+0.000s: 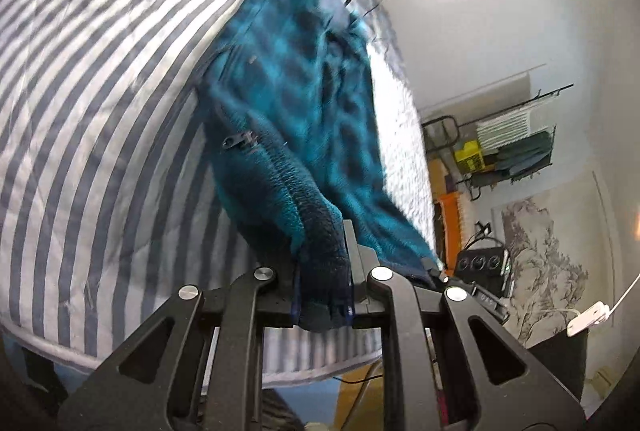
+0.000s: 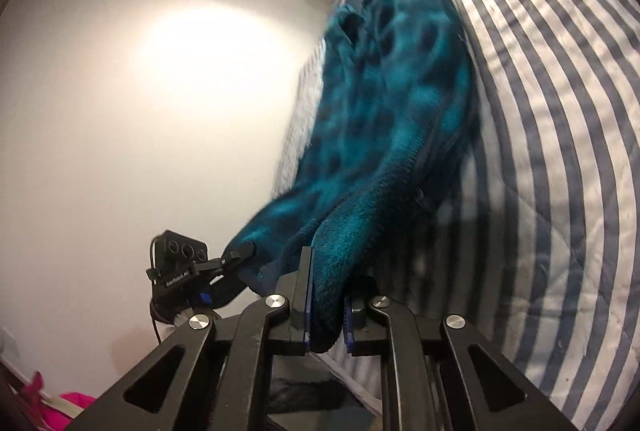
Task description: Fold large clothes
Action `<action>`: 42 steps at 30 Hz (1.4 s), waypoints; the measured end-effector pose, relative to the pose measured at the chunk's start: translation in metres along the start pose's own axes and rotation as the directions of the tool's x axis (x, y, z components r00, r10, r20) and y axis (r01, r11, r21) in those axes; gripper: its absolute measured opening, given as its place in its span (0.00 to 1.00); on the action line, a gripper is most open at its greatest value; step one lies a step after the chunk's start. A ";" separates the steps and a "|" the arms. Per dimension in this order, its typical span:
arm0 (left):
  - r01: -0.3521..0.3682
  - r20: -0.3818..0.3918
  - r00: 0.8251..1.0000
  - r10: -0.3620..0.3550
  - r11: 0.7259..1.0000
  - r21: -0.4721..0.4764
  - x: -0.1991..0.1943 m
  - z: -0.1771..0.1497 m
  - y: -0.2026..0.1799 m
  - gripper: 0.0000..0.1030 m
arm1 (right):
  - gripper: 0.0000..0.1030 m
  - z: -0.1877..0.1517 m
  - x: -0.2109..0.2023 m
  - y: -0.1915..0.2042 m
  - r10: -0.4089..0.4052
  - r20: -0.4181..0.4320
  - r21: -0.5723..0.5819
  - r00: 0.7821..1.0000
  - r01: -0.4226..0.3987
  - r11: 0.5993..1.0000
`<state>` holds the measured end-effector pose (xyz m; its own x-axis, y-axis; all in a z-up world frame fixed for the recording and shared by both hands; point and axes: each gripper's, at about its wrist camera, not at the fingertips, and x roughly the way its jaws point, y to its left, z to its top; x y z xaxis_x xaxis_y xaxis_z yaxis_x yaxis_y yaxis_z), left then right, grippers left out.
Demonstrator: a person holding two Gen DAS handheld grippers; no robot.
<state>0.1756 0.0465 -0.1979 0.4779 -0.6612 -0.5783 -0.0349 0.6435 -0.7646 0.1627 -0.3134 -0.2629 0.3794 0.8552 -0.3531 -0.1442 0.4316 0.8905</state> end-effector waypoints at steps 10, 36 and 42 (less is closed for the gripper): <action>-0.006 0.076 0.997 0.004 1.000 0.021 -0.001 0.059 -0.029 0.13 | 0.09 0.060 -0.004 0.031 -0.007 0.099 -0.005 0.995 0.008 1.000; -0.181 -0.011 0.983 0.181 0.981 -0.071 0.140 0.191 0.025 0.15 | 0.15 0.210 0.089 -0.042 -0.186 -0.033 0.249 0.982 0.188 0.950; -0.159 -0.048 0.987 0.155 0.982 -0.105 0.143 0.197 0.028 0.26 | 0.20 0.210 0.081 -0.056 -0.109 -0.026 0.334 0.994 0.111 0.936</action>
<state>0.4160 0.0461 -0.2463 0.4240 -0.5716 -0.7026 -0.2024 0.6963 -0.6886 0.3934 -0.3289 -0.2813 0.3687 0.8105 -0.4551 0.2127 0.4030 0.8901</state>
